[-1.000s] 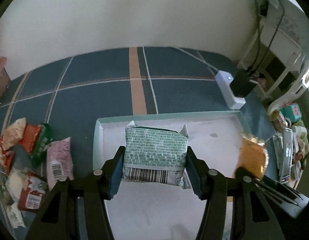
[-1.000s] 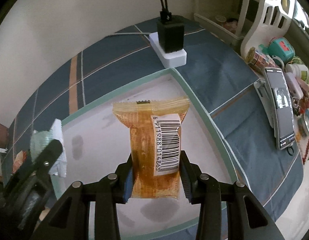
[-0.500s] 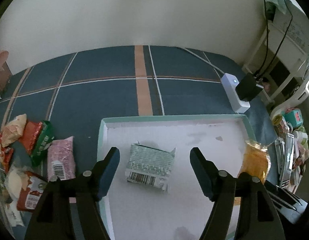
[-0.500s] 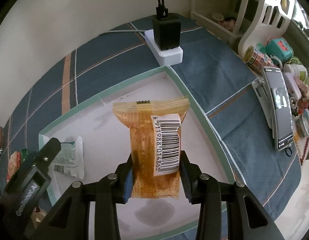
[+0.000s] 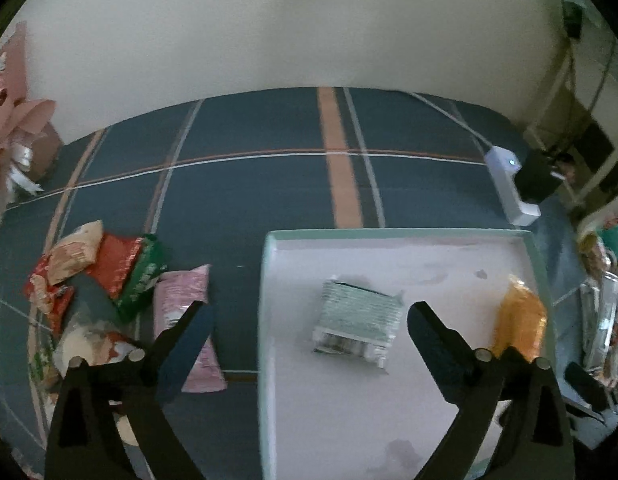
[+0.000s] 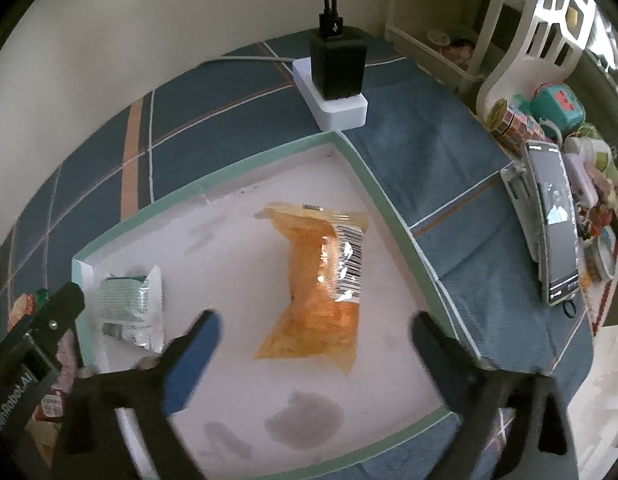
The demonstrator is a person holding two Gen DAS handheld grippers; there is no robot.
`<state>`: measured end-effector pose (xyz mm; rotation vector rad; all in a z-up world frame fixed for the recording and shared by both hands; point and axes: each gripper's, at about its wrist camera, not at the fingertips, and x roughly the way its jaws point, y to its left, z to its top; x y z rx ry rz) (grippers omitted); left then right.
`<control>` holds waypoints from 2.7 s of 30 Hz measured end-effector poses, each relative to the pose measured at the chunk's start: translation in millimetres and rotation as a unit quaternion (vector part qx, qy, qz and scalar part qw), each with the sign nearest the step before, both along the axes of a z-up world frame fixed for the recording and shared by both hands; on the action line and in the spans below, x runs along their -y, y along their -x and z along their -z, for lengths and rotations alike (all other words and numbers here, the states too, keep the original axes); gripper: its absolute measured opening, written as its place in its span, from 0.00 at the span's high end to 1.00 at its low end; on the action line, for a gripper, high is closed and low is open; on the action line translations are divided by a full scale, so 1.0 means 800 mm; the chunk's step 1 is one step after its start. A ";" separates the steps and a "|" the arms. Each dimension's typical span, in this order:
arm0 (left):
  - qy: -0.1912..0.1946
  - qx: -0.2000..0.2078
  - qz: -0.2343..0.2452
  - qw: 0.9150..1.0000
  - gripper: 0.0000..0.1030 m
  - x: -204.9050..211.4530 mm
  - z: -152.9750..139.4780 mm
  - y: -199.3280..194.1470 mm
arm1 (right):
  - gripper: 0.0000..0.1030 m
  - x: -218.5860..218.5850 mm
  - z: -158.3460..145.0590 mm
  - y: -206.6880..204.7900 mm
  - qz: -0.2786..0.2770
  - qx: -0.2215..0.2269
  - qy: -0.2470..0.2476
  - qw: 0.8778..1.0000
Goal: Organize snacks
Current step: 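Carry both packs to the white tray and release them inside, then move both tools back toward the snack pile, then grasp the round cream bun with right tool while left tool grasps white pastry pack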
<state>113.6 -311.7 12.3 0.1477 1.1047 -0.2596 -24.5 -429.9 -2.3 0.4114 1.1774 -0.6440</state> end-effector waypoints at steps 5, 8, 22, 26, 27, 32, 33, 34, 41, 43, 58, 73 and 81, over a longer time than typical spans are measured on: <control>-0.012 0.003 -0.025 1.000 0.00 -0.020 0.004 -0.009 | 0.00 -0.002 0.000 0.000 -0.001 -0.004 0.003 1.000; -0.015 0.008 -0.034 0.999 0.00 -0.030 0.004 -0.011 | 0.00 -0.005 -0.001 -0.001 -0.004 -0.005 0.005 1.000; -0.041 0.004 -0.033 0.999 0.00 -0.070 -0.009 -0.010 | 0.00 -0.042 -0.009 -0.003 -0.034 -0.035 0.029 0.998; -0.066 0.001 -0.027 0.997 0.00 -0.082 -0.002 -0.009 | 0.00 -0.054 -0.008 -0.005 -0.043 -0.043 0.031 0.998; -0.072 0.000 -0.026 0.997 0.00 -0.087 -0.001 -0.009 | 0.00 -0.057 -0.008 -0.005 -0.044 -0.044 0.028 0.998; -0.080 0.007 -0.031 0.996 0.00 -0.113 -0.009 -0.009 | 0.00 -0.076 -0.015 -0.013 -0.053 -0.045 0.037 0.997; -0.079 0.009 -0.034 0.996 0.00 -0.119 -0.012 -0.009 | 0.00 -0.082 -0.018 -0.015 -0.058 -0.044 0.039 0.997; -0.077 0.010 -0.037 0.996 0.00 -0.125 -0.014 -0.009 | 0.00 -0.091 -0.022 -0.018 -0.066 -0.040 0.043 0.996; -0.054 -0.001 -0.077 0.996 0.00 -0.183 -0.023 -0.013 | 0.00 -0.145 -0.026 -0.036 -0.109 -0.035 0.043 0.993; -0.050 0.000 -0.094 0.994 0.00 -0.201 -0.027 -0.013 | 0.00 -0.160 -0.024 -0.041 -0.118 -0.037 0.036 0.992; -0.026 0.004 -0.179 0.983 0.00 -0.318 -0.039 0.007 | 0.00 -0.286 -0.015 -0.059 -0.203 -0.036 0.021 0.978; -0.022 -0.060 -0.228 0.972 0.00 -0.378 0.018 0.020 | 0.00 -0.373 0.046 -0.072 -0.273 -0.085 -0.012 0.958; -0.007 -0.127 -0.252 0.959 0.00 -0.391 0.074 0.013 | 0.00 -0.390 0.085 -0.080 -0.286 -0.114 -0.020 0.951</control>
